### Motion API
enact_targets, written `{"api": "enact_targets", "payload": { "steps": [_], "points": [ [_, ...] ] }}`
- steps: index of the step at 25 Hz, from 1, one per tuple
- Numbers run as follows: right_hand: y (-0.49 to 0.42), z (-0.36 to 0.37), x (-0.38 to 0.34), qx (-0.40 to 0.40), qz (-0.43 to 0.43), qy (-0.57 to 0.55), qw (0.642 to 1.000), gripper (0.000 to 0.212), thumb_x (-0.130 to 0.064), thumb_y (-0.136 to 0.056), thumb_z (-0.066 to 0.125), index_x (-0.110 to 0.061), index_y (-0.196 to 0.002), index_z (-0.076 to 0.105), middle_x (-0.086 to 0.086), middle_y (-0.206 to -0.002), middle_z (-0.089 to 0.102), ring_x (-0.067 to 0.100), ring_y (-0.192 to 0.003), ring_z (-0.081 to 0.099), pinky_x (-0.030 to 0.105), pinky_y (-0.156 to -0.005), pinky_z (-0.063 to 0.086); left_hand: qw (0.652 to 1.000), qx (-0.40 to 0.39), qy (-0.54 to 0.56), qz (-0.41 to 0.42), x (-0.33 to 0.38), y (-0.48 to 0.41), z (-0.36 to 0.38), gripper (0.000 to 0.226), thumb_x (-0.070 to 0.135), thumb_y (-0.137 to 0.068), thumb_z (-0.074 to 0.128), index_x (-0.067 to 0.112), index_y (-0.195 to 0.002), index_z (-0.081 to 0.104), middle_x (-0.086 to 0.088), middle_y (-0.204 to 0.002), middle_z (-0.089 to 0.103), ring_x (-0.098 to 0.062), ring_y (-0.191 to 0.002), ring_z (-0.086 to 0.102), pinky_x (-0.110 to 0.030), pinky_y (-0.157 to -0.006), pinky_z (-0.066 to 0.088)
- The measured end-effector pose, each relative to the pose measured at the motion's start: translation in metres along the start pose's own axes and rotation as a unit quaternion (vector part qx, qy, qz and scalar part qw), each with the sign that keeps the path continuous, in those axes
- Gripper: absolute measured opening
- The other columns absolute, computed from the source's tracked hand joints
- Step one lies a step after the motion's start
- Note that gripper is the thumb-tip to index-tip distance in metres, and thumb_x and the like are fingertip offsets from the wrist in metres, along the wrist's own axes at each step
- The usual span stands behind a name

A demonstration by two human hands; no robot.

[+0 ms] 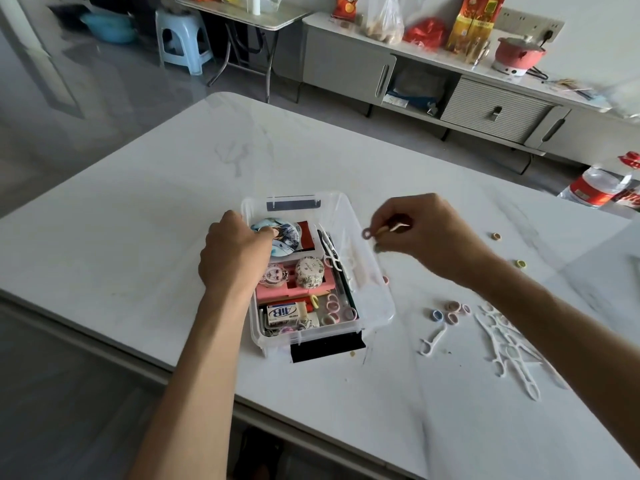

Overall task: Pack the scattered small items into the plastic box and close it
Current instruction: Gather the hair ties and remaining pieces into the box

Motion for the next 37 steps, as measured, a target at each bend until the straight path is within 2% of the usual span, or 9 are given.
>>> {"api": "enact_targets", "payload": {
  "steps": [4, 7, 9, 13, 16, 21, 26, 30, 37],
  "points": [
    [0.008, 0.066, -0.038, -0.243, -0.099, 0.237, 0.935, 0.018, -0.009, -0.08, 0.068, -0.024, -0.088, 0.073, -0.013, -0.088, 0.069, -0.001, -0.076, 0.06, 0.008, -0.064, 0.047, 1.0, 0.001, 0.001, 0.009, -0.001, 0.003, -0.004, 0.031, 0.024, -0.083, 0.058, 0.012, -0.112, 0.061, -0.009, -0.107, 0.065, -0.033, -0.094, 0.061, -0.039, -0.075, 0.049],
    [0.014, 0.081, -0.025, -0.331, -0.077, 0.272, 0.9, 0.023, -0.007, -0.084, 0.067, -0.025, -0.099, 0.071, -0.01, -0.099, 0.063, 0.008, -0.085, 0.062, 0.02, -0.07, 0.053, 1.0, -0.008, -0.007, 0.021, 0.0, 0.003, -0.004, 0.028, 0.01, -0.079, 0.054, 0.012, -0.105, 0.063, -0.01, -0.101, 0.066, -0.034, -0.09, 0.061, -0.04, -0.073, 0.051],
    [0.01, 0.062, -0.024, -0.276, -0.072, 0.196, 0.938, 0.024, -0.01, -0.084, 0.07, -0.029, -0.099, 0.071, -0.014, -0.101, 0.065, 0.002, -0.085, 0.064, 0.019, -0.075, 0.053, 1.0, -0.007, -0.007, 0.025, 0.0, 0.002, -0.005, 0.03, 0.006, -0.079, 0.051, 0.011, -0.106, 0.062, -0.01, -0.102, 0.066, -0.034, -0.091, 0.061, -0.039, -0.071, 0.049],
    [-0.003, 0.009, 0.022, -0.021, 0.029, 0.109, 0.993, 0.025, -0.01, -0.082, 0.07, -0.035, -0.09, 0.071, -0.016, -0.082, 0.07, -0.004, -0.067, 0.063, 0.007, -0.065, 0.046, 1.0, 0.005, -0.018, 0.022, 0.002, 0.004, -0.006, 0.031, 0.001, -0.08, 0.048, 0.008, -0.108, 0.06, -0.012, -0.105, 0.063, -0.032, -0.085, 0.054, -0.036, -0.067, 0.042],
    [0.013, 0.028, 0.074, -0.06, 0.116, 0.191, 0.973, 0.021, -0.016, -0.081, 0.074, -0.023, -0.1, 0.071, -0.004, -0.092, 0.065, 0.014, -0.078, 0.064, 0.027, -0.077, 0.051, 0.999, 0.012, -0.034, 0.016, 0.002, 0.007, -0.006, 0.027, 0.002, -0.08, 0.048, 0.007, -0.105, 0.059, -0.016, -0.106, 0.062, -0.037, -0.086, 0.054, -0.037, -0.069, 0.041],
    [0.022, 0.05, 0.096, -0.045, 0.102, 0.191, 0.975, 0.024, -0.004, -0.083, 0.062, -0.023, -0.068, 0.06, -0.014, -0.066, 0.052, 0.009, -0.062, 0.051, 0.007, -0.055, 0.037, 0.998, 0.012, -0.055, 0.025, 0.007, 0.008, -0.003, 0.025, 0.001, -0.08, 0.046, 0.002, -0.103, 0.055, -0.022, -0.106, 0.059, -0.044, -0.092, 0.056, -0.04, -0.07, 0.042],
    [0.057, -0.019, 0.131, 0.064, 0.175, 0.186, 0.965, 0.008, -0.014, -0.082, 0.066, -0.019, -0.078, 0.068, -0.008, -0.073, 0.066, 0.006, -0.065, 0.059, 0.015, -0.059, 0.042, 0.996, -0.001, -0.062, 0.059, 0.019, 0.012, 0.006, 0.019, -0.002, -0.08, 0.045, 0.001, -0.096, 0.054, -0.022, -0.101, 0.059, -0.04, -0.083, 0.052, -0.039, -0.066, 0.039],
    [0.086, -0.019, 0.147, -0.006, 0.191, 0.196, 0.962, 0.01, -0.012, -0.084, 0.068, -0.022, -0.082, 0.07, -0.005, -0.081, 0.066, 0.007, -0.073, 0.061, 0.024, -0.069, 0.045, 0.995, -0.025, -0.048, 0.082, 0.035, 0.024, 0.024, 0.013, -0.002, -0.078, 0.045, 0.002, -0.089, 0.05, -0.022, -0.096, 0.059, -0.038, -0.078, 0.05, -0.037, -0.063, 0.037],
    [0.101, -0.011, 0.157, 0.031, 0.173, 0.23, 0.957, 0.025, -0.039, -0.077, 0.075, -0.031, -0.1, 0.068, -0.006, -0.095, 0.053, 0.014, -0.083, 0.053, 0.028, -0.069, 0.04, 0.995, -0.033, -0.041, 0.086, 0.051, 0.035, 0.04, 0.017, 0.019, -0.082, 0.054, 0.009, -0.074, 0.043, -0.022, -0.092, 0.062, -0.038, -0.077, 0.053, -0.035, -0.06, 0.038]
  ]
}}
Point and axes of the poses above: each hand's wrist, its own y-axis away from the middle knuckle, its own z-axis out of the palm, x = y × z, the point moved 6 cm from there along -y, towards the middle knuckle
